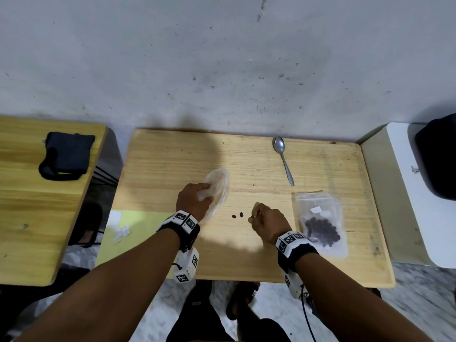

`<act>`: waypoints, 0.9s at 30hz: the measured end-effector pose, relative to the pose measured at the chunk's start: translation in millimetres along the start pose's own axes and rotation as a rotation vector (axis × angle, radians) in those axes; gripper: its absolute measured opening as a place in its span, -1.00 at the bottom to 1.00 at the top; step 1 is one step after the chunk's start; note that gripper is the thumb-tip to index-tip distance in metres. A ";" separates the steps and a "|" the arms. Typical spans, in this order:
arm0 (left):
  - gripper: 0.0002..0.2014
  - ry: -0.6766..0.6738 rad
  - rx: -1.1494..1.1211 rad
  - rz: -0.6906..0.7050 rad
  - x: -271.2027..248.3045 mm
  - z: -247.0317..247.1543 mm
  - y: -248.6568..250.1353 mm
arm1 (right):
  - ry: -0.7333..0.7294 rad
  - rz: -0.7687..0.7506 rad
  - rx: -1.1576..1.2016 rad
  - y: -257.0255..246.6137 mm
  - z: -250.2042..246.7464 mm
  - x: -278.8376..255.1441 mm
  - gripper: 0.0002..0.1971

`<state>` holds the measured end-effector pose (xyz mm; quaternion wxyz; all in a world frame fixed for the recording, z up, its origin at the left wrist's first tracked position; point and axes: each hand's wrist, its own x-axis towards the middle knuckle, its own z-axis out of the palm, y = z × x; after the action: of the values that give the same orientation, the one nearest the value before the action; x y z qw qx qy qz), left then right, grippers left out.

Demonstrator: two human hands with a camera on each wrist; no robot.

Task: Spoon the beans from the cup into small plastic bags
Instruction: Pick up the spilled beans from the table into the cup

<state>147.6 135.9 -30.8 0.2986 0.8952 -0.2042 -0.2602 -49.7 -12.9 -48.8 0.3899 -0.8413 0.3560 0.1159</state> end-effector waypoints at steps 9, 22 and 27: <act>-0.64 -0.012 -0.009 0.027 5.7 6.0 8.7 | -0.054 -0.075 -0.102 -0.9 -3.3 3.7 -0.83; -0.63 -0.037 0.013 0.059 9.2 10.4 23.2 | 0.227 0.456 0.988 9.3 -38.0 -18.2 -0.74; -0.63 -0.057 0.025 0.069 4.4 16.4 32.1 | 0.224 0.260 0.479 10.4 -35.7 -30.6 -0.66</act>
<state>134.7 102.9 -23.1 0.2903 0.8836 -0.2464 -0.2724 -81.8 -28.3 -16.4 0.5173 -0.6802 0.5190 -0.0161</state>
